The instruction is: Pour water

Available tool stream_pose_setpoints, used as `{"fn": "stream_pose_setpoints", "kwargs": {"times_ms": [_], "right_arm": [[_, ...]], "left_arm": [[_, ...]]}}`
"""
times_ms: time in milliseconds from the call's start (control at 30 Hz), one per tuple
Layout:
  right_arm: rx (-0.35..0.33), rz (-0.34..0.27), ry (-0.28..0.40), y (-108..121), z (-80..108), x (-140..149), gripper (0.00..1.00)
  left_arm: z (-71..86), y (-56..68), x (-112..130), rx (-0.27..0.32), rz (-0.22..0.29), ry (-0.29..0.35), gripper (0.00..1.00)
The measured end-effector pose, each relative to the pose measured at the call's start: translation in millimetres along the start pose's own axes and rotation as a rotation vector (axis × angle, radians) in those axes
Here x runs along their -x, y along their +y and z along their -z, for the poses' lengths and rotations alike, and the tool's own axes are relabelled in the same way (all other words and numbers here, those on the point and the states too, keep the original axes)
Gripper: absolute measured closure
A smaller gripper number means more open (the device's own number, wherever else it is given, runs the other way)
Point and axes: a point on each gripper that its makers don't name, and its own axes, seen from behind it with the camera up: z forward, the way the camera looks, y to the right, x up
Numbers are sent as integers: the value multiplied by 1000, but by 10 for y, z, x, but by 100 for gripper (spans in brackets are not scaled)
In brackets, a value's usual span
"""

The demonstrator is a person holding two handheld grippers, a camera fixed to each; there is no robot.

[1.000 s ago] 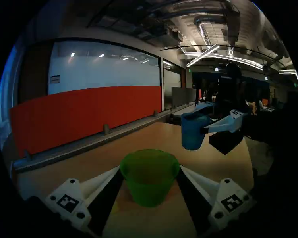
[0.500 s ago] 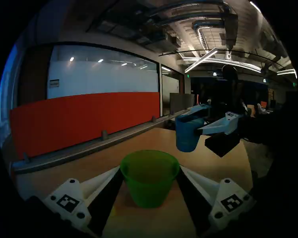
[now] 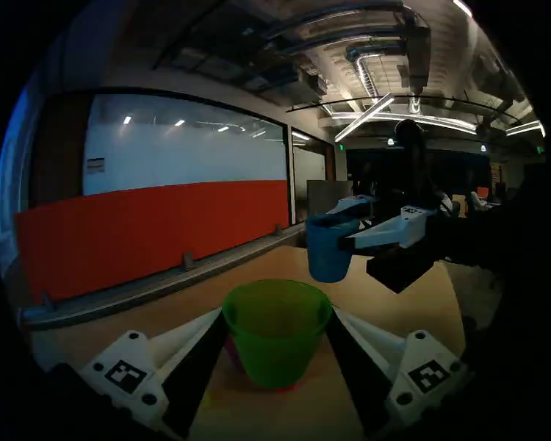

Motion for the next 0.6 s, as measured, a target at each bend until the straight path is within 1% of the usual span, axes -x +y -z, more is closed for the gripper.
{"fn": "stream_pose_setpoints", "kwargs": {"times_ms": [167,267,367,600], "right_arm": [[3,3,7,23,-9,-41,9],[3,15,9,24,-21,-71,9],[3,37,8,22,-34,-103,9],[11,108,6,31,-63,-195,9]], "left_arm": [[1,16,-22,0,-3,6,12],[-4,19,-16,-2,1,5,12],[-8,27,-3,-2,7,5,12],[-26,75,52,8,23,0,12]]}}
